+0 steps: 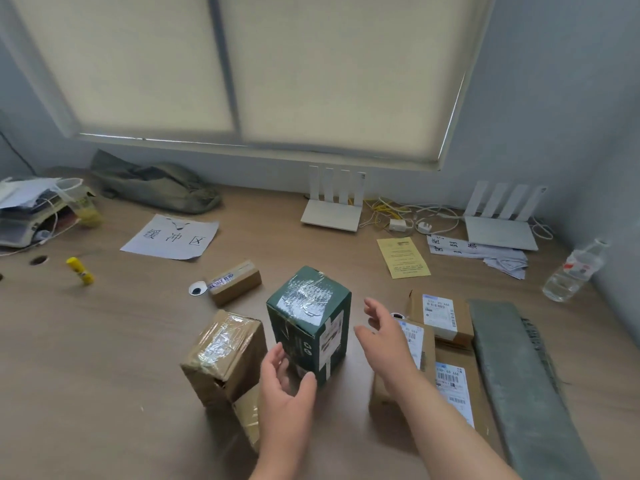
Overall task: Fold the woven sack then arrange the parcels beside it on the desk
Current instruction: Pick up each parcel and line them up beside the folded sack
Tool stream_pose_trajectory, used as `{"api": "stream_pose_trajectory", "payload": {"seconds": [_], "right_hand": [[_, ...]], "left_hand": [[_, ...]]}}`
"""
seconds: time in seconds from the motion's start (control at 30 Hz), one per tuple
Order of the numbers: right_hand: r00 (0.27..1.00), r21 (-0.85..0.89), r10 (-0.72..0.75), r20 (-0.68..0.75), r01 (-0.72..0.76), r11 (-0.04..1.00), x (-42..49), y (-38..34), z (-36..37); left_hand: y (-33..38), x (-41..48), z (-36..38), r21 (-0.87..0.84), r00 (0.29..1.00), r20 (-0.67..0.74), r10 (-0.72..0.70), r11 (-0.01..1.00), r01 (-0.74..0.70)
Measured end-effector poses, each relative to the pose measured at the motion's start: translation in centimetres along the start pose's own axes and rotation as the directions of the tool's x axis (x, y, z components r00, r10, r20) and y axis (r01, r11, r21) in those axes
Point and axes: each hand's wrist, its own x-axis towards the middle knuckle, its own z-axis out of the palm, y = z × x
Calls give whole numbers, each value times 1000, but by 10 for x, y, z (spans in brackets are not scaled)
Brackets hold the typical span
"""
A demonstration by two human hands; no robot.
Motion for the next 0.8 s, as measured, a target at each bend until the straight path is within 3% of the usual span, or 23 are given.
{"api": "stream_pose_trajectory", "payload": {"seconds": [0.2, 0.33, 0.5, 0.8], "right_hand": [[998, -82, 31, 55, -26, 996, 30, -22, 9], [988, -51, 32, 149, -25, 998, 35, -16, 20], [995, 54, -52, 80, 48, 997, 28, -14, 29], [984, 77, -180, -16, 181, 981, 3, -33, 20]], "left_hand": [[5, 23, -1, 44, 981, 162, -106, 994, 100], [-3, 29, 7, 126, 968, 195, -159, 983, 137], [-9, 38, 10, 111, 970, 221, -103, 991, 80], [36, 36, 0, 70, 982, 186, 30, 997, -43]]}}
